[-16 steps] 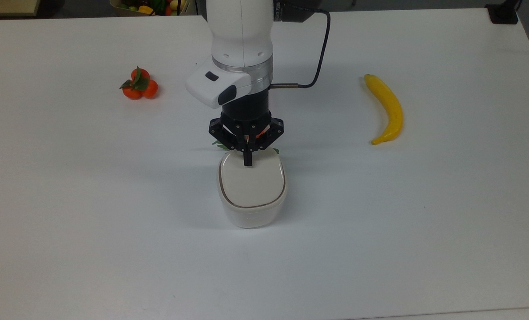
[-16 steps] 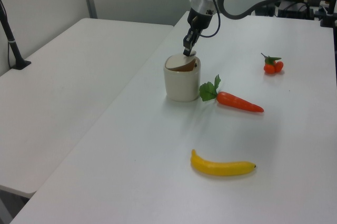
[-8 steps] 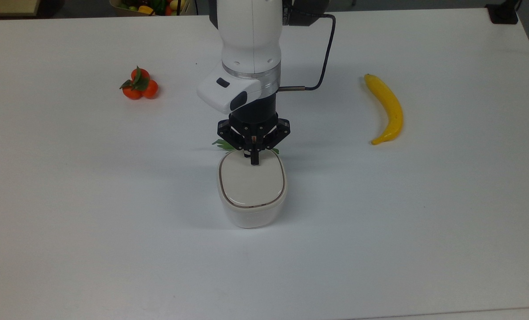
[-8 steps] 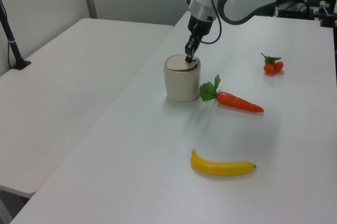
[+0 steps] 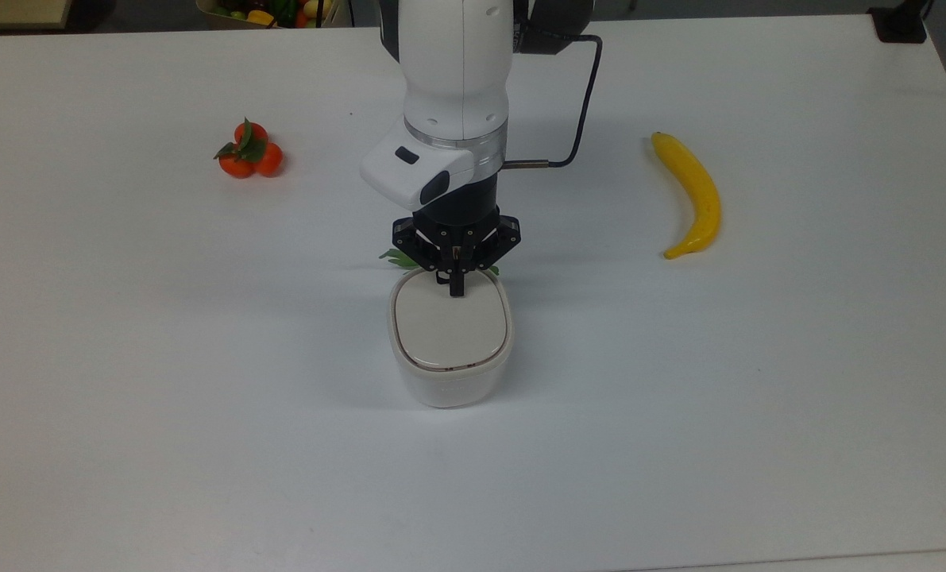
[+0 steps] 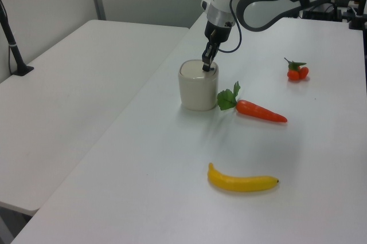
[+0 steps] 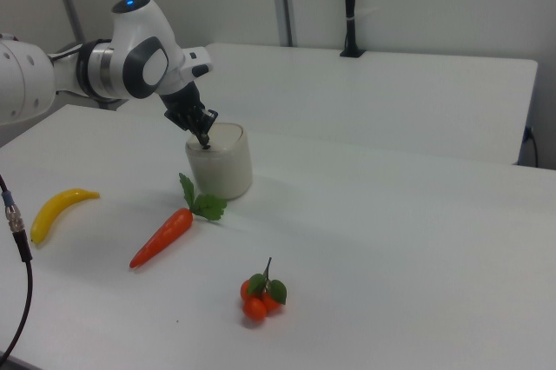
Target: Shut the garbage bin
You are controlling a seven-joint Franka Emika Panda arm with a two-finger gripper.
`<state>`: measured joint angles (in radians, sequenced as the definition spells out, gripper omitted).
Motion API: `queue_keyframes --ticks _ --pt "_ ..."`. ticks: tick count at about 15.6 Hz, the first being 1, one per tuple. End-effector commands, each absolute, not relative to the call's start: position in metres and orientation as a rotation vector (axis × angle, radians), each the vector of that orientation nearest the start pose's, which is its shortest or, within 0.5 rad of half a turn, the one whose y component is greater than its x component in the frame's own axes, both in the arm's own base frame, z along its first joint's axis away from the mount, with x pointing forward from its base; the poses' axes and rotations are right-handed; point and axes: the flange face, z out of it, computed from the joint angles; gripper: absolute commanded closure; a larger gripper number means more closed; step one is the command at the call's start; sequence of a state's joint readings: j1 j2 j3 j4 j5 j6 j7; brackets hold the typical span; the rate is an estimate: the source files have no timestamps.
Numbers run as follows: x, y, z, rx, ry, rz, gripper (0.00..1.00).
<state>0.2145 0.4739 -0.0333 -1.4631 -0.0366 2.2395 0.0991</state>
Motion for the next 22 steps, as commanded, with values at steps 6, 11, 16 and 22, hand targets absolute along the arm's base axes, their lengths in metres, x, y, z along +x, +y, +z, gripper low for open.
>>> queue_keyframes --ticks 6,11,16,22 --pt "0.708 0.135 0.419 -3.132 -0.208 -0.424 1.00" --pt "0.704 0.127 0.452 -3.113 -0.174 -0.474 1.00" --pt "0.685 0.116 0.500 -3.109 -0.137 -0.427 1.00" --pt "0.644 0.087 0.573 -3.046 -0.061 -0.317 1.00"
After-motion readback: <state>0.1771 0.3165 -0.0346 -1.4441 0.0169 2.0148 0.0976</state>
